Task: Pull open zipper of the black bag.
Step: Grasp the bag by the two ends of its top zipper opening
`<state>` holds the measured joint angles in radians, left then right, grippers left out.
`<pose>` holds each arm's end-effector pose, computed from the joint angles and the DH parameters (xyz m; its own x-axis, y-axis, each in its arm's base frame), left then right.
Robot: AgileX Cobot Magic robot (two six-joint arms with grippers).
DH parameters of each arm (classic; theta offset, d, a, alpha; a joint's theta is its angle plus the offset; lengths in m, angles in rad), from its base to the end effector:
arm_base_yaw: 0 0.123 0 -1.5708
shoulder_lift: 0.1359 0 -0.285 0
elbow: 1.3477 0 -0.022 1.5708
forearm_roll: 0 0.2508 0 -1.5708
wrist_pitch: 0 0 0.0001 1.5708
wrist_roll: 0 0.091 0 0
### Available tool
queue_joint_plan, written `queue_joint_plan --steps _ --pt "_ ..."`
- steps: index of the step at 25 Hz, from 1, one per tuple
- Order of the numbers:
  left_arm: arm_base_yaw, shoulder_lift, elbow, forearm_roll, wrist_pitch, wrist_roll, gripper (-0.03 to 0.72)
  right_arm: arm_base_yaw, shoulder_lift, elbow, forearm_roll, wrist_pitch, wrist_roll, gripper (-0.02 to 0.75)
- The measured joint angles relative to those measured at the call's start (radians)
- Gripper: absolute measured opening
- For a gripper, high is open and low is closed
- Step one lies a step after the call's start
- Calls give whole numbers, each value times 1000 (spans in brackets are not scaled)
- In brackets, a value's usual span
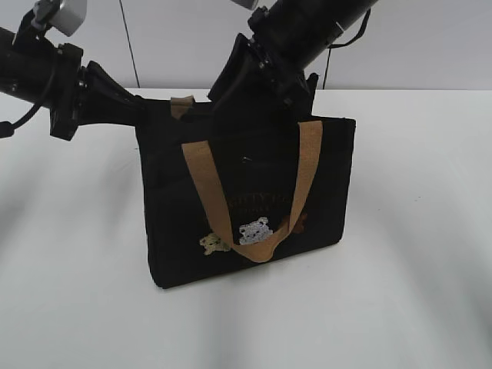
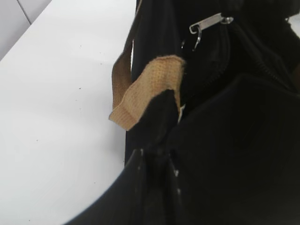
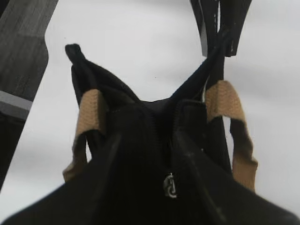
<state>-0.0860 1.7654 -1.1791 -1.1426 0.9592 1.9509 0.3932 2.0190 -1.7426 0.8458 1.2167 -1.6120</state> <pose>0.3471 -0.0980 0.2397 -0.0452 0.5854 -0.8095 0.9600 0.2495 0.1268 0.3707 0.2230 0.2737 0.1647 -0.6606 -0.7325 -0.9844 -0.1571 -0.0797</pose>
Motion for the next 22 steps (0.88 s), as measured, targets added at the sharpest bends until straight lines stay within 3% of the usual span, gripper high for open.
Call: queue_joint_plan --steps 4,10,15,22 --pt "0 0 0 0 0 0 53 -7 0 -8 5 -24 213 267" --pt "0 0 0 0 0 0 53 -27 0 -78 -15 -77 734 253" --pt "0 0 0 -1 1 0 53 9 5 -82 -161 -36 875 252" --pt "0 0 0 -3 2 0 53 18 29 -83 -162 -62 1068 251"
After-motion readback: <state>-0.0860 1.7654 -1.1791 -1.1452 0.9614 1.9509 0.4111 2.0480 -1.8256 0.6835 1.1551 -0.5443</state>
